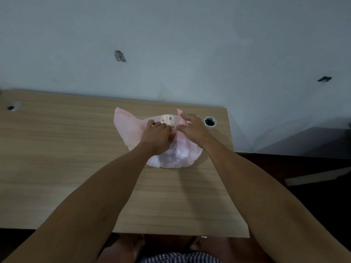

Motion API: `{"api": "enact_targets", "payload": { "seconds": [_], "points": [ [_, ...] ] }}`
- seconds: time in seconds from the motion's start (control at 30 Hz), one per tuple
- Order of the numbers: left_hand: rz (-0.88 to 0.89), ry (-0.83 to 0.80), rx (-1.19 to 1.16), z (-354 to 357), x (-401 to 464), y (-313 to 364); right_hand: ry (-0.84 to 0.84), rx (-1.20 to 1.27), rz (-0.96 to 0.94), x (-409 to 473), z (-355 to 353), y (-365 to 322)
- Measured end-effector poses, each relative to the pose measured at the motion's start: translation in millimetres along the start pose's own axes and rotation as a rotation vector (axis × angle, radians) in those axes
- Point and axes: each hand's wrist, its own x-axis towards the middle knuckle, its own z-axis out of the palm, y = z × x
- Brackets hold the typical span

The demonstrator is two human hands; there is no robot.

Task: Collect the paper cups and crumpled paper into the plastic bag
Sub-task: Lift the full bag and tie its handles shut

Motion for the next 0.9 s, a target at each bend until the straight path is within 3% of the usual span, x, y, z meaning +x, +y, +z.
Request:
{"api": "enact_targets", "payload": {
  "seconds": [0.1,0.2,0.3,0.4,0.47,0.57,0.67,0.77,0.83,0.9],
  "points": [
    [0.076,0.284,0.053,-14,-22,-19,-0.005,-0.499,-0.086,3,17,6],
    [-0.107,0.48,0.056,-28,-45,-42,0.092,-0.68,-0.068,5,32,9],
    [-0.419,0.488,-0.069,-37,-62,-59,0.186,-0.791,-0.036,5,40,6],
    [-0.726,0.427,-0.473,-40,-70,-67,0.232,-0.839,0.056,10,45,3],
    [-0.805,0.324,-0.742,-34,-70,-68,0.218,-0.849,0.076,13,47,-1],
    [-0.824,0.212,-0.975,-25,-60,-63,0.206,-0.771,0.073,15,49,-4],
    [-0.807,0.189,-0.942,-25,-42,-49,0.234,-0.81,0.079,17,51,-3],
    [-0.624,0.213,-0.785,-34,-30,-31,0.261,-0.893,0.11,15,53,3],
    [-0.397,0.285,-0.791,-40,-27,-18,0.29,-0.928,0.101,12,57,5],
    [-0.306,0.245,-0.837,-45,-25,-3,0.309,-0.945,0.075,7,60,9]
  ]
}}
